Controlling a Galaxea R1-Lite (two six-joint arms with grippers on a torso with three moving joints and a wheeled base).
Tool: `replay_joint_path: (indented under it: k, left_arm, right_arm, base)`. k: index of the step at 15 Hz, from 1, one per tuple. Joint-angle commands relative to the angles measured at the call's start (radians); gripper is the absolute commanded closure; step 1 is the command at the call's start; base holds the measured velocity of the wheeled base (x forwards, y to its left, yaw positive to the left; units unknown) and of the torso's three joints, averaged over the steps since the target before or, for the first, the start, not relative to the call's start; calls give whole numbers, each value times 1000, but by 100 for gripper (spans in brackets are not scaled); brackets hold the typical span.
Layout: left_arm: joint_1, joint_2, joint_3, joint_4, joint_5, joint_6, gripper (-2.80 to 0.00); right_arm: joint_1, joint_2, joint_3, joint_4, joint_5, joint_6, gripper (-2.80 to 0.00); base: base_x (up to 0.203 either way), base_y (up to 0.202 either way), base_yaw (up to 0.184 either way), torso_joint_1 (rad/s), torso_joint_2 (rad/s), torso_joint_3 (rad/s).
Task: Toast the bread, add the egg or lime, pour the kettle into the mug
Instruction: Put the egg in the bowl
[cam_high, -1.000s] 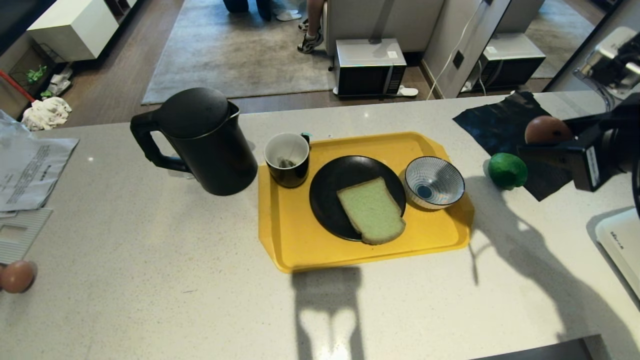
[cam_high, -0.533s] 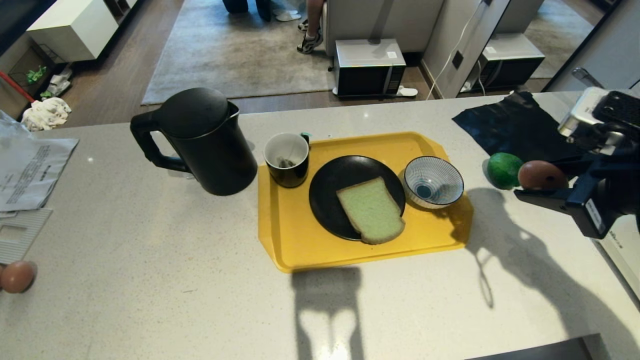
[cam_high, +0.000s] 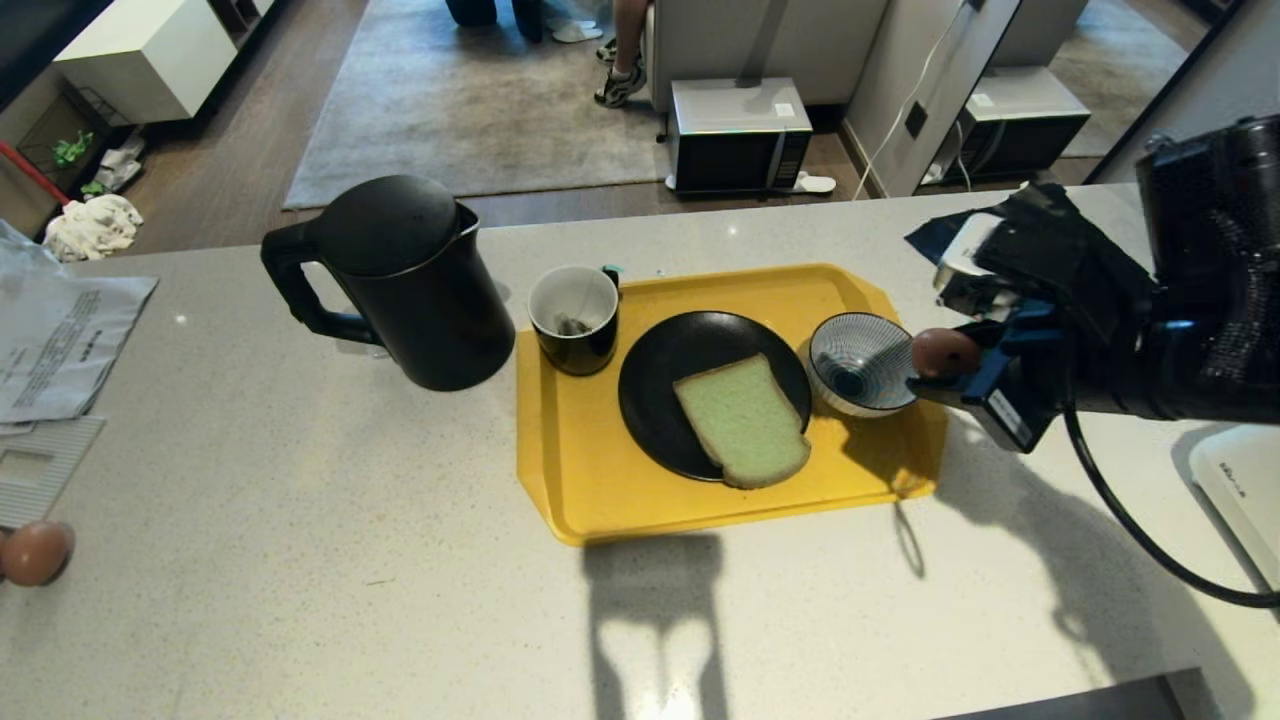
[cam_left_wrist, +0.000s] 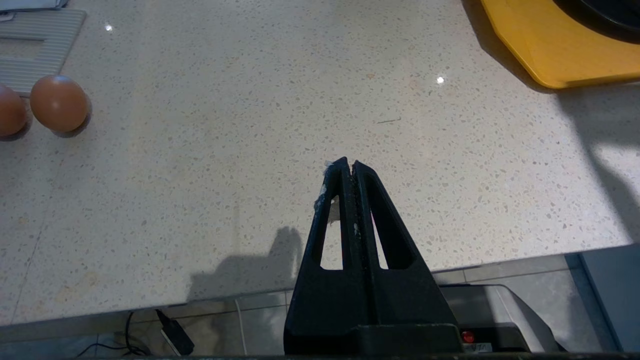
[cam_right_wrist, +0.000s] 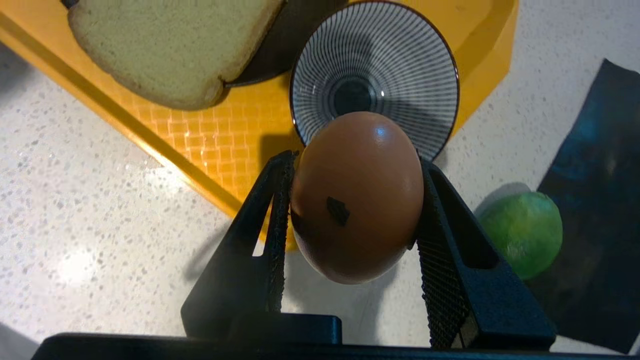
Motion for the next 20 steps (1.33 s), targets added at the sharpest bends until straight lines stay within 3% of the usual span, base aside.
replay_joint_path:
  k: [1,11,20]
  left_arm:
    - [0,-2,17,-1,0,0,0]
    - [0,-2,17,-1,0,0,0]
    - [0,-2,17,-1,0,0,0]
  right_arm:
    - [3,101,-58,1,-1,-6,0]
    - [-3,256,-201,5,-1,-7,0]
    - [-97,346,-299,16,-18,-7,0]
  base:
    - [0,0,0,0,0,0]
    - [0,0,0,0,0,0]
    - [0,0,0,0,0,0]
